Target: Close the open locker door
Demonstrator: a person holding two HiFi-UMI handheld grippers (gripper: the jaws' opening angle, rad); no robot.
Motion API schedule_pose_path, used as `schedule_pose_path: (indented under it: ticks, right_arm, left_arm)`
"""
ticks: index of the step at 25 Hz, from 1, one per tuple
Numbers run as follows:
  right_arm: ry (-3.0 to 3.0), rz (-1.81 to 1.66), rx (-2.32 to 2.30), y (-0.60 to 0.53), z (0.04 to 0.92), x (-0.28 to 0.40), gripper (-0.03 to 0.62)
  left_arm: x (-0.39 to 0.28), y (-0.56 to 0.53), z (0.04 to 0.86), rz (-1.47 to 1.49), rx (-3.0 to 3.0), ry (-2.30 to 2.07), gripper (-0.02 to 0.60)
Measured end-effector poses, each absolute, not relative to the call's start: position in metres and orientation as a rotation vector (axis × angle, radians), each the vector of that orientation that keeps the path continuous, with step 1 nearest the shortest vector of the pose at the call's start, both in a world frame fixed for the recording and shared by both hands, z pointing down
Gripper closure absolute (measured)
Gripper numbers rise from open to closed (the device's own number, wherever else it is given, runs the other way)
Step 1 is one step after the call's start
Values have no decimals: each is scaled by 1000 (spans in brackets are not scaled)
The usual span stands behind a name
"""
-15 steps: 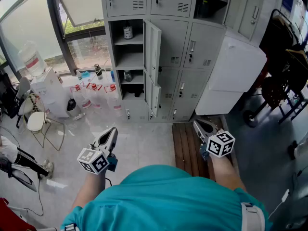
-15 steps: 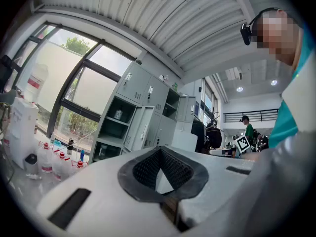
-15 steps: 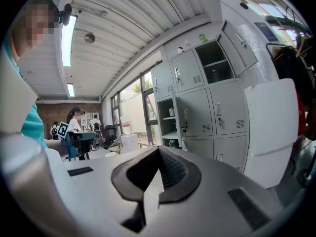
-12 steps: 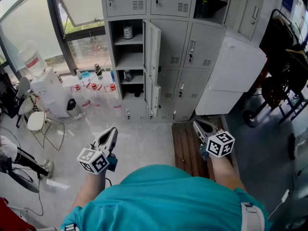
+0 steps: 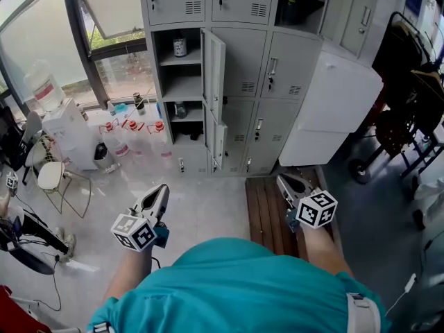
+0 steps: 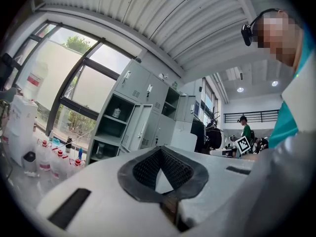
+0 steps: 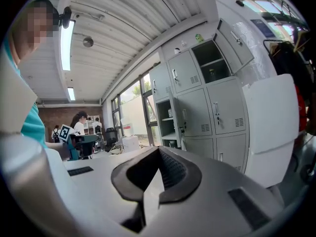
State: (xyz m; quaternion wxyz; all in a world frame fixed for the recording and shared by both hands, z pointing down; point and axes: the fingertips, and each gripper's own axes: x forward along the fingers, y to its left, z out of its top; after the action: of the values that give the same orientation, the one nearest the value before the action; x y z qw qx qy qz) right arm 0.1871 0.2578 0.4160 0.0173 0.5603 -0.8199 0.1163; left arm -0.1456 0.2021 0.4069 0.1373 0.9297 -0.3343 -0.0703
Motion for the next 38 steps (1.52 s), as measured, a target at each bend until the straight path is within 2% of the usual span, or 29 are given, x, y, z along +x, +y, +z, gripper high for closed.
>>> schedule_pose_path:
  ticks: [20,26,31,38]
  right_arm:
    - [-2499,346,1873,291,420,343,595]
    - [-2441,321,1941,248,424,347,595]
    - [-2341,264,2070,179,411,336,595]
    - [-2226,200,2271,81,361,321,595]
  left_arm:
    - [29,206,389,-188,2749,-813,578]
    - [52,150,386,-188,2807,-674,578]
    - [65,62,380,-183,2866,-456,578]
    - [95,-25,348,-22,3028,-115,578]
